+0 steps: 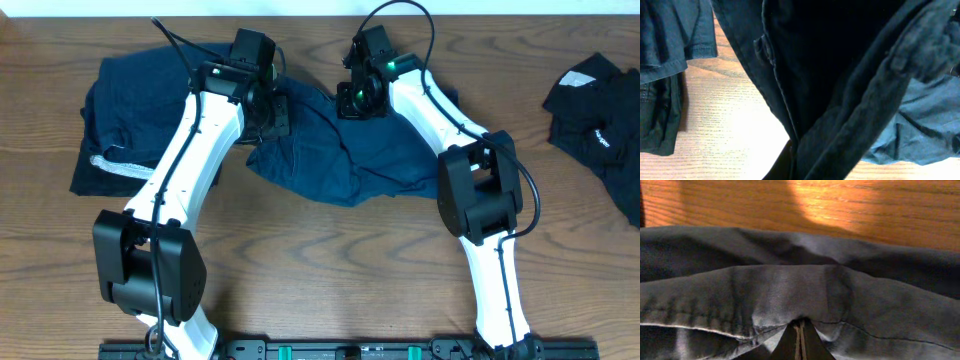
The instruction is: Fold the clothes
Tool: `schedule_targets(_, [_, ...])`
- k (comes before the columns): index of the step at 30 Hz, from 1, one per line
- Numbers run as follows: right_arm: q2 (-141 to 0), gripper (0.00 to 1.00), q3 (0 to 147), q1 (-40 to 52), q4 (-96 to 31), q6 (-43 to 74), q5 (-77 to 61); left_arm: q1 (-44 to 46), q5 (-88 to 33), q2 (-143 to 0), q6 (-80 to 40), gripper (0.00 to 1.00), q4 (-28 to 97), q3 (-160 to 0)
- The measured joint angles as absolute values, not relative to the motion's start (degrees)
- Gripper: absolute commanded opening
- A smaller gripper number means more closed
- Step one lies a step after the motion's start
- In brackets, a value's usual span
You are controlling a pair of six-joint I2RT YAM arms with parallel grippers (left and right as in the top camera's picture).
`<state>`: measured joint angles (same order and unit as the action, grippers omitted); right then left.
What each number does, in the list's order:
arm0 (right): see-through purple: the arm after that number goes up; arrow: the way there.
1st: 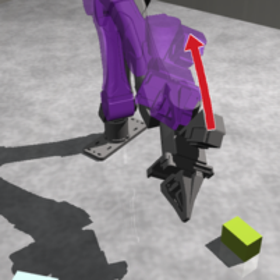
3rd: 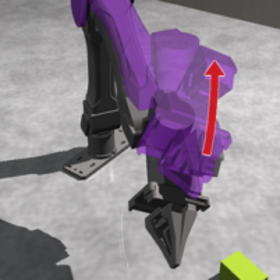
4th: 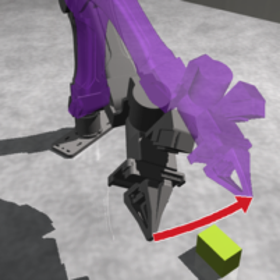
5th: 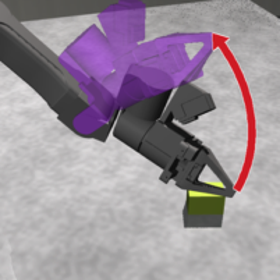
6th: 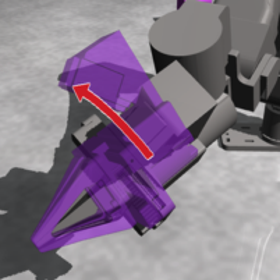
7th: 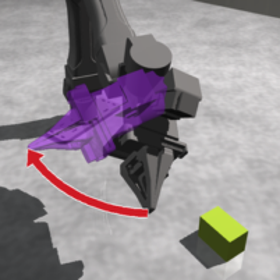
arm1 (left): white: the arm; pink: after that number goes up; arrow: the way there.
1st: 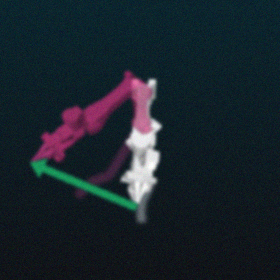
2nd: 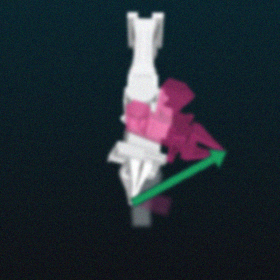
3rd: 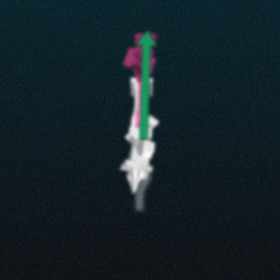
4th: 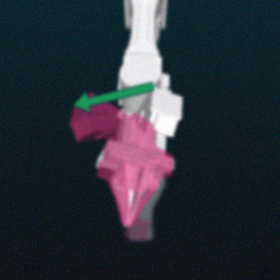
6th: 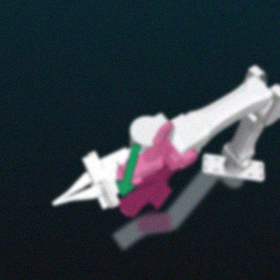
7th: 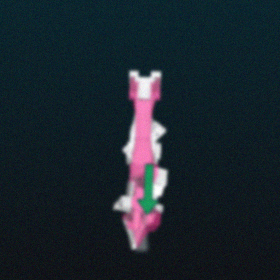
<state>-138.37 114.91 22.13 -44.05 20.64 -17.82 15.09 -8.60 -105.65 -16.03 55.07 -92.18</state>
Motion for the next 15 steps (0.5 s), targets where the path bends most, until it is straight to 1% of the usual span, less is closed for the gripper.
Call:
schedule_targets(9, [-138.41,0.01,114.89,22.83,-41.6,20.64,-15.99,15.09,-8.6,-105.65,-16.03,0.08,55.07,-92.18])
schedule_targets(15, [-141.12,0.01,114.89,23.7,-39.68,20.64,-15.86,15.09,-8.6,-105.65,-16.03,0.08,55.05,-92.18])
